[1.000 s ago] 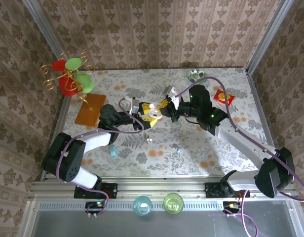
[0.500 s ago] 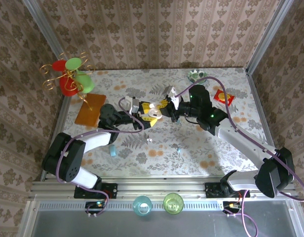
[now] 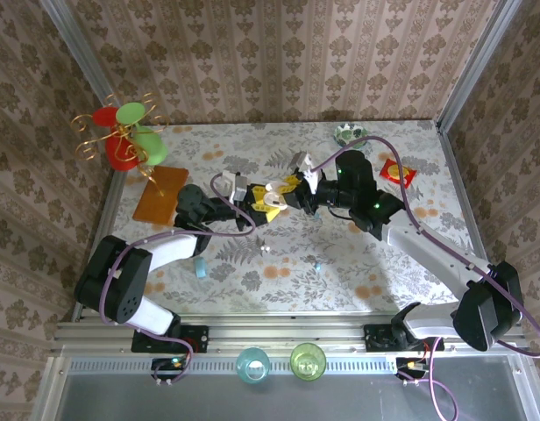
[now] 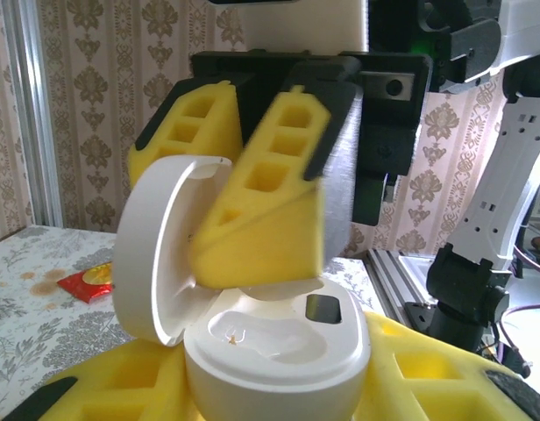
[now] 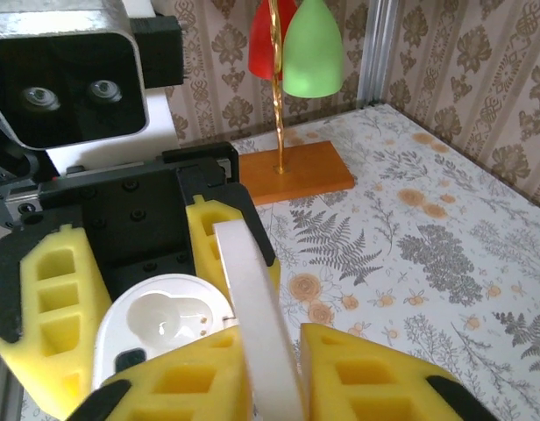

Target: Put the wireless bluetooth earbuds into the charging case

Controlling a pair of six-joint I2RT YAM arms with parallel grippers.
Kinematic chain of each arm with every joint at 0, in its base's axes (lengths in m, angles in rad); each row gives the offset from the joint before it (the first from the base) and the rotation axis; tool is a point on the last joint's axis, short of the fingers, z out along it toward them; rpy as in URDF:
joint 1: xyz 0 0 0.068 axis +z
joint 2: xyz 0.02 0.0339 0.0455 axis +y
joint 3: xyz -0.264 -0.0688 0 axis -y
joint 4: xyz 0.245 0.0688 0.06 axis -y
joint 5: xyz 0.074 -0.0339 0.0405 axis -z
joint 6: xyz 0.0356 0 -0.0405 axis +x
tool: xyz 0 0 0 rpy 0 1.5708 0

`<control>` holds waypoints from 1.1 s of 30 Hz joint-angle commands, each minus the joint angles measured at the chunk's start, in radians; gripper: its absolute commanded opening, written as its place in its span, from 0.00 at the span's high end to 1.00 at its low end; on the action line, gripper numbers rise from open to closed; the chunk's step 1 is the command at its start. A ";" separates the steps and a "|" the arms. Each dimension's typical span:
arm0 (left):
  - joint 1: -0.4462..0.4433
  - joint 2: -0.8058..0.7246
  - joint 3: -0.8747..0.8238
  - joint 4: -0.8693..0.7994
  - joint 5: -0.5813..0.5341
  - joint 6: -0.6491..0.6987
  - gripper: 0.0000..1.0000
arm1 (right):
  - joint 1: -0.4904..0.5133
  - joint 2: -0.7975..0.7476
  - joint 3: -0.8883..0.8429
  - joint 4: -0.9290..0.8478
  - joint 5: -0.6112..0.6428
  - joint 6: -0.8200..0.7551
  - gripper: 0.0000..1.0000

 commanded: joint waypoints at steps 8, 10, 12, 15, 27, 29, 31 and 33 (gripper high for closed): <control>0.020 0.010 0.001 0.044 -0.032 0.024 0.67 | 0.003 -0.067 -0.025 0.044 0.024 0.080 0.39; 0.025 0.012 -0.004 0.046 -0.040 0.027 0.67 | 0.000 -0.093 -0.042 0.053 0.030 0.093 0.34; 0.032 0.012 -0.008 0.046 -0.047 0.030 0.67 | -0.001 -0.125 -0.062 0.059 0.042 0.111 0.31; 0.033 0.012 -0.015 0.046 -0.056 0.038 0.67 | -0.002 -0.185 -0.098 0.058 0.066 0.136 0.27; 0.118 -0.010 -0.048 0.049 -0.062 0.050 0.67 | -0.132 -0.345 -0.288 0.024 0.332 0.455 0.26; 0.120 -0.019 -0.053 0.048 -0.063 0.052 0.67 | -0.172 -0.318 -0.283 -0.041 0.358 0.513 0.27; 0.122 -0.028 -0.057 0.049 -0.066 0.052 0.67 | -0.190 -0.276 -0.266 -0.107 0.386 0.555 0.29; 0.124 -0.035 -0.059 0.048 -0.066 0.052 0.67 | -0.197 -0.226 -0.241 -0.186 0.441 0.589 0.29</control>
